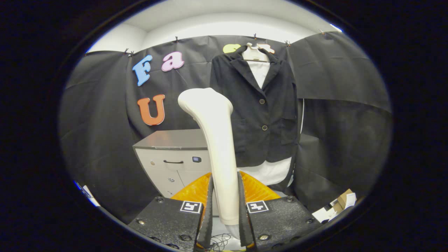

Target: Iron the clothes twice with a garment steamer, once on the left side and once on the right side.

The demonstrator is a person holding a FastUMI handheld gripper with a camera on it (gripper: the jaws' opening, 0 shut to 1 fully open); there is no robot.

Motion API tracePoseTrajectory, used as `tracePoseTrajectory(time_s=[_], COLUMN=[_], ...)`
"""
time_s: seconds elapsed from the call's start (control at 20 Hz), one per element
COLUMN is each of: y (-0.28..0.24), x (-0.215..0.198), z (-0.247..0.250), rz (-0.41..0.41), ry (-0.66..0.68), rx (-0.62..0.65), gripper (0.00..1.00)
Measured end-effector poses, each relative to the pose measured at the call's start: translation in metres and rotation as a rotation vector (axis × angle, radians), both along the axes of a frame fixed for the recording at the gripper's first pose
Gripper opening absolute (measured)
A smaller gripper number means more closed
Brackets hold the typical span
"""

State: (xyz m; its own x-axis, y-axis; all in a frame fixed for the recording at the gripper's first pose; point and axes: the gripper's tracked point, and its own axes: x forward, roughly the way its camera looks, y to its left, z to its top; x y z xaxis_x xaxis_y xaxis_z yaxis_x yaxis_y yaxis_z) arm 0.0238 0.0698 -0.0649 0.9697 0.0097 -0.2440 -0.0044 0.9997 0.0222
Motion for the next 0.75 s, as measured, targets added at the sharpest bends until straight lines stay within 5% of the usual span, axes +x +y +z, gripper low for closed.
tracePoseTrajectory(time_s=[0.75], y=[0.018], x=[-0.019], z=[0.002], rz=[0.023], ry=[0.008], rx=[-0.013], gripper=[0.34])
